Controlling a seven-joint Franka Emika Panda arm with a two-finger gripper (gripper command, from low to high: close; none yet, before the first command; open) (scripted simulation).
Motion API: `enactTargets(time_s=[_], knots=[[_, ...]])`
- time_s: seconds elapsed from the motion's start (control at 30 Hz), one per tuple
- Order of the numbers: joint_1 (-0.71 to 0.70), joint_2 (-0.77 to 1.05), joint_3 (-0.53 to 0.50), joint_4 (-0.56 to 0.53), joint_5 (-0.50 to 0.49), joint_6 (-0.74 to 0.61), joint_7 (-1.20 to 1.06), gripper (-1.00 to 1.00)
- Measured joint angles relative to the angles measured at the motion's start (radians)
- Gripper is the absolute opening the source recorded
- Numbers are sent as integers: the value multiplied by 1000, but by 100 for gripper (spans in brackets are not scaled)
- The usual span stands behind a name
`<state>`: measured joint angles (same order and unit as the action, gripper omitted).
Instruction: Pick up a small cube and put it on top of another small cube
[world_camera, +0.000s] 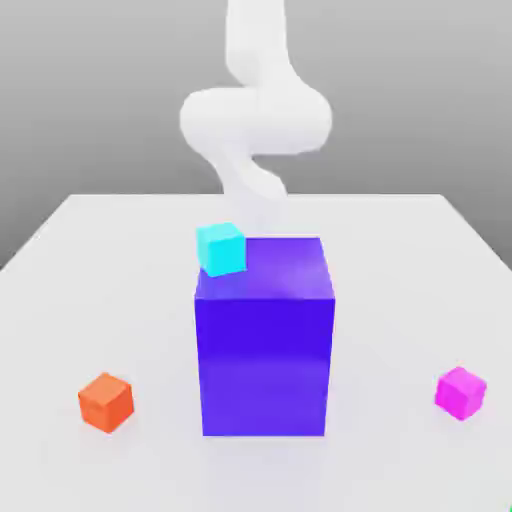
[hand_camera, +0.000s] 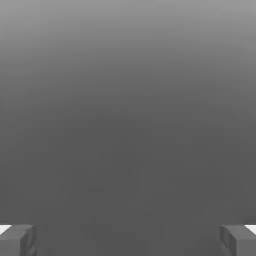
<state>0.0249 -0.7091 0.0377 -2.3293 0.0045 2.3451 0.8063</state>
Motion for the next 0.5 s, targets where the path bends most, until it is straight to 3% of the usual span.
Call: enactTargets(time_s=[0.5], knots=[[153, 546, 258, -177, -48, 273, 93, 0]])
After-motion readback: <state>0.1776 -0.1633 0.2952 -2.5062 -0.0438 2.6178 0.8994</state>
